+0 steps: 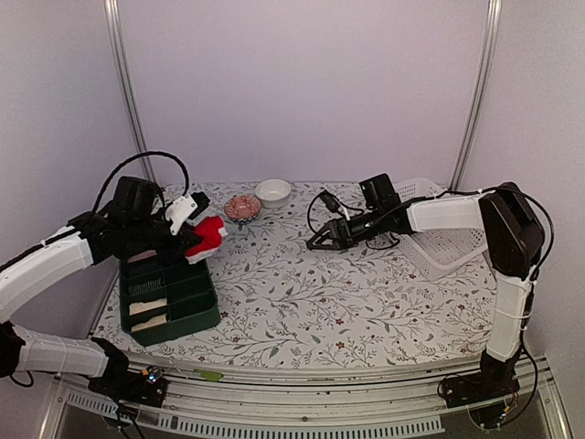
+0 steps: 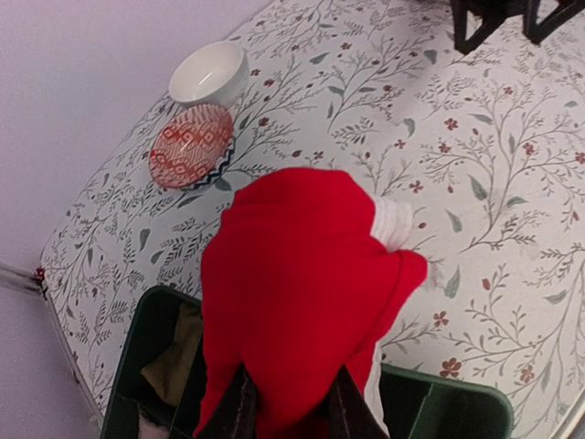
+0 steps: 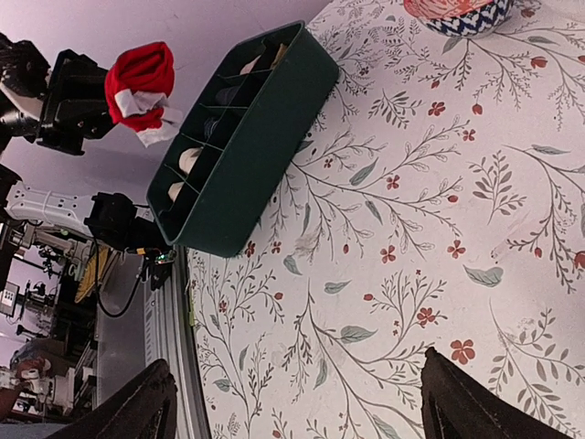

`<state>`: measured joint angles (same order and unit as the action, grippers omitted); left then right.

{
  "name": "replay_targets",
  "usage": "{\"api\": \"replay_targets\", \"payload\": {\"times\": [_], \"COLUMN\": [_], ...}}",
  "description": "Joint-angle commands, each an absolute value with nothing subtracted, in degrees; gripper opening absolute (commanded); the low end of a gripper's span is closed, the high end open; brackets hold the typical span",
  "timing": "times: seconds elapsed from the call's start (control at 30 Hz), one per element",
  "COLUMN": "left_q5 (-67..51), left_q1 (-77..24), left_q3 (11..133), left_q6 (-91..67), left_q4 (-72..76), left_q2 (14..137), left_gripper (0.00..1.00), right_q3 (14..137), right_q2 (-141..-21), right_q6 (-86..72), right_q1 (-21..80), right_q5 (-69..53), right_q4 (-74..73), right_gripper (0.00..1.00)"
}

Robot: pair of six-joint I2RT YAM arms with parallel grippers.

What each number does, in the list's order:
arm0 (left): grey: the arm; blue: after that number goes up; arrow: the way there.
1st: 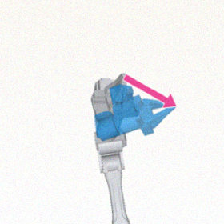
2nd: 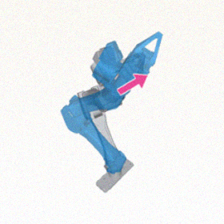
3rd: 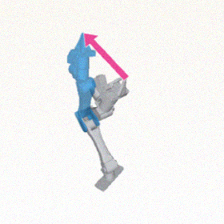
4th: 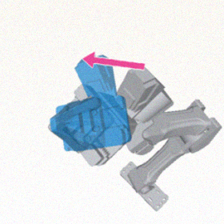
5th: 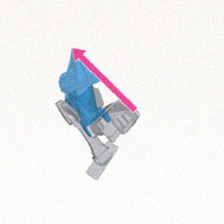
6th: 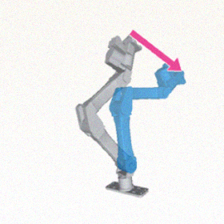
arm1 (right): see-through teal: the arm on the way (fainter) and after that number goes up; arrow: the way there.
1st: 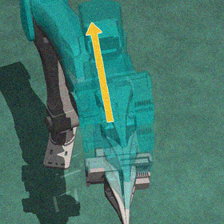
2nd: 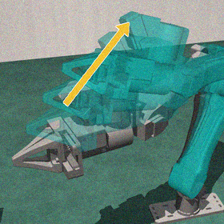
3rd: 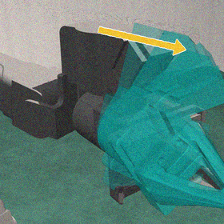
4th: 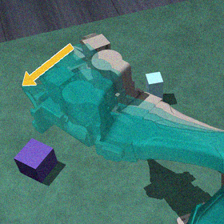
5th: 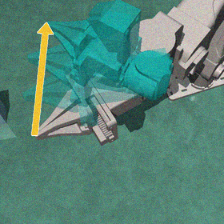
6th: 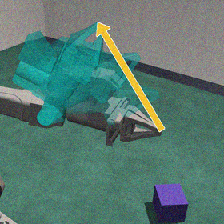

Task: Roll the underwear
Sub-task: Place the underwear in the storage box.

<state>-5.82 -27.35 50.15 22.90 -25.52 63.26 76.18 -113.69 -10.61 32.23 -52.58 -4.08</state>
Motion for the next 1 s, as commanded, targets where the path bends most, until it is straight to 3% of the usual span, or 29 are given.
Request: {"api": "replay_targets", "payload": {"times": [0.0,0.17,0.3,0.97], "left_q5": [-0.5,9.0,9.9,-0.6], "left_q1": [-20.5,-14.5,-11.8,-8.5], "left_q3": [48.9,43.8,39.8,31.2], "left_q6": [26.8,33.9,42.1,53.3], "left_q4": [-28.3,-19.1,-12.3,1.3], "left_q2": [60.8,61.9,61.9,65.4], "left_gripper": [0.0,0.0,0.0,0.0], "right_q3": [75.4,75.1,74.0,72.5], "right_q2": [-110.4,-109.9,-109.9,-110.8], "right_q6": [-10.7,-10.2,-10.6,-12.7], "right_q1": [32.1,32.1,32.1,32.1], "right_q5": [-50.4,-49.5,-49.1,-49.5], "right_q4": [-1.5,-1.7,-1.0,1.3], "right_gripper": [0.93,0.94,0.95,0.97]}}
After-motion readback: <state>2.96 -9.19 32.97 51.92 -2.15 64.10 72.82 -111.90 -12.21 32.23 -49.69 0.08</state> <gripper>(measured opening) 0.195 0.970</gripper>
